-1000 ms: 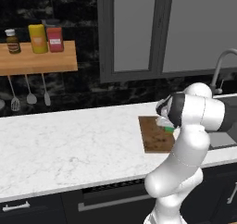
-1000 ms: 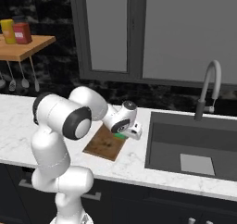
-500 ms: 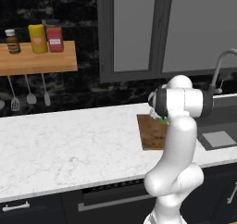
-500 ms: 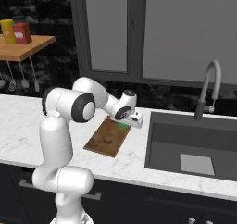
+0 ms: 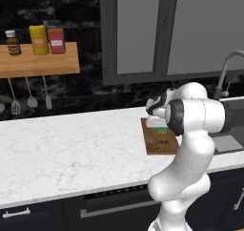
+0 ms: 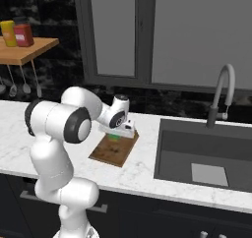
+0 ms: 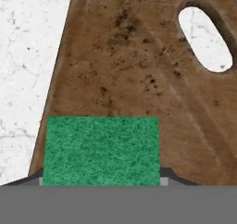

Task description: Pick up the sponge from the counter and clean the cutting board by briefly scrubbing or pressing down on the cutting board. Once finished, release the sponge.

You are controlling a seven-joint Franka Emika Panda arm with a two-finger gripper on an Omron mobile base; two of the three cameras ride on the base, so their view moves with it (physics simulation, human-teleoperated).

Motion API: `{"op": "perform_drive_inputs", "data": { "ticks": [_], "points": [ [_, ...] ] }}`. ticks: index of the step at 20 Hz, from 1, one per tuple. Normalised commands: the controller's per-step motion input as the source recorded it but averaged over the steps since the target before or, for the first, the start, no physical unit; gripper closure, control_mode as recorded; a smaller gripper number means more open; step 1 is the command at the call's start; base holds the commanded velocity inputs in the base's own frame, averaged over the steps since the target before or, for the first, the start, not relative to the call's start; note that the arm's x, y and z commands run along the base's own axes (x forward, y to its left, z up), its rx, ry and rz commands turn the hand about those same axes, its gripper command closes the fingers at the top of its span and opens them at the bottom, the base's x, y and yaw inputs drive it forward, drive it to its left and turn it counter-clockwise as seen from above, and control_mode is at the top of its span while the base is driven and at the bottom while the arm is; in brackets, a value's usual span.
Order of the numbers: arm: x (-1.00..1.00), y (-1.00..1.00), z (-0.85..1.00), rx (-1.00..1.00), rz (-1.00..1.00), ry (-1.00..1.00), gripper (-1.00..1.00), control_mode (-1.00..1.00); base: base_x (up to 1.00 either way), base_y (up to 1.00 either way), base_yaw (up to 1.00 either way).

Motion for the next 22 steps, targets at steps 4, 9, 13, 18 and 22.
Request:
{"op": "perform_drive_inputs", "data": {
  "ticks": [4, 9, 13, 18, 22],
  "points": [
    [-1.00, 0.72, 0.10, 0.00, 0.27, 0.00, 1.00, -1.00, 0.00, 0.00, 0.00],
    [-0.62, 0.86, 0.12, -0.02, 0.35, 0.00, 1.00, -1.00, 0.00, 0.00, 0.00],
    [-0.03, 0.91, 0.08, 0.00, 0.40, 0.00, 1.00, -1.00, 0.00, 0.00, 0.00],
    [0.07, 0.78, 0.00, 0.01, 0.38, 0.00, 1.00, -1.00, 0.00, 0.00, 0.00],
    [0.13, 0.64, -0.03, 0.00, 0.36, 0.00, -1.00, -1.00, 0.00, 0.00, 0.00]
  ]
}}
